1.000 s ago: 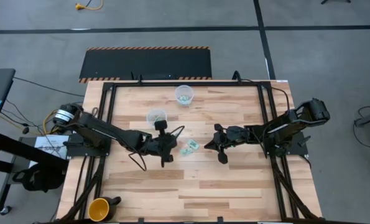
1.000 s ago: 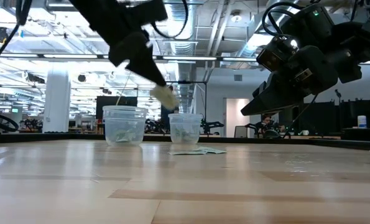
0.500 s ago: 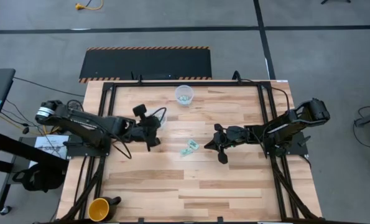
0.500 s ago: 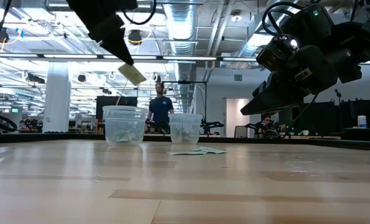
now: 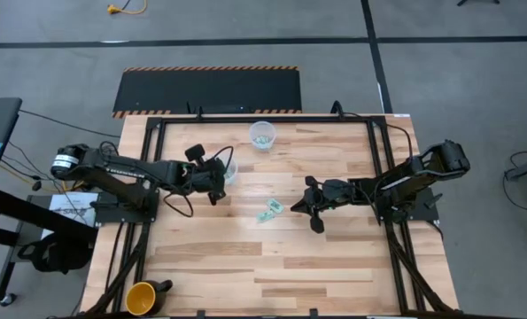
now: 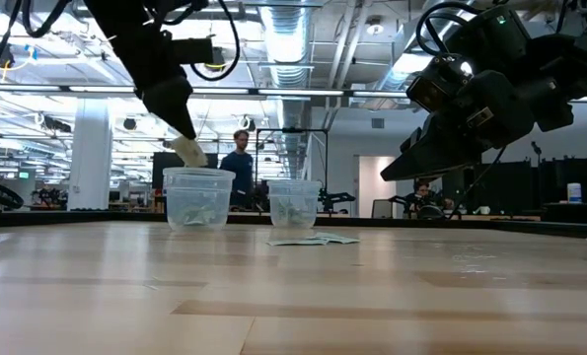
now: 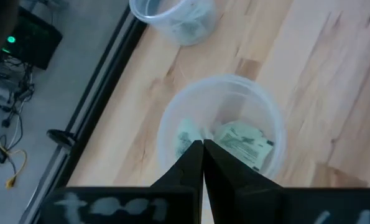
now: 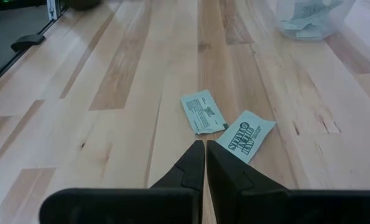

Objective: Pick and place items into bin
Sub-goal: Put the stevia packet into the bottom transparent bin

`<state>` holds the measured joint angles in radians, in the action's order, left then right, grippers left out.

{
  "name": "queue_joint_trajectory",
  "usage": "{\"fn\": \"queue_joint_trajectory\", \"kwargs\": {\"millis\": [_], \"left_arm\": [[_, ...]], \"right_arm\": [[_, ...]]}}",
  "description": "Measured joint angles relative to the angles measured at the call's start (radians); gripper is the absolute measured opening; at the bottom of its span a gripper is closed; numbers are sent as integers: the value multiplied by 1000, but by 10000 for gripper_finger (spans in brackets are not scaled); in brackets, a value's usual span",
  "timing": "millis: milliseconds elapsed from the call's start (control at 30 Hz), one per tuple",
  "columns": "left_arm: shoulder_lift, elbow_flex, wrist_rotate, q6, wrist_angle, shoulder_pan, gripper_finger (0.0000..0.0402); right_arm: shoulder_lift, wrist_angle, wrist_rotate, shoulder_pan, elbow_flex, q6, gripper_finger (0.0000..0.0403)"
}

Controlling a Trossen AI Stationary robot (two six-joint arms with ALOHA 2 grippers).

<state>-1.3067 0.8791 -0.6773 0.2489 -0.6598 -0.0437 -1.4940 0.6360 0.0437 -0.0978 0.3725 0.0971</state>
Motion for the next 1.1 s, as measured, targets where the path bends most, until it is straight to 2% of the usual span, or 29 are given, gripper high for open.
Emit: {"fn": "queue_joint_trajectory", "kwargs": {"millis": [500, 900, 1000, 1100], "left_arm": [[0, -1, 9, -24, 78, -3, 6], [0, -1, 11, -17, 107, -3, 98], [0, -1, 57, -21, 154, -3, 115], [-9, -1, 150, -33, 232, -3, 123]], "right_arm": [[0, 0, 0, 0, 0, -1, 10], [0, 0, 0, 0, 0, -2, 10], [0, 0, 0, 0, 0, -3, 10], [0, 0, 0, 0, 0, -3, 10]]}}
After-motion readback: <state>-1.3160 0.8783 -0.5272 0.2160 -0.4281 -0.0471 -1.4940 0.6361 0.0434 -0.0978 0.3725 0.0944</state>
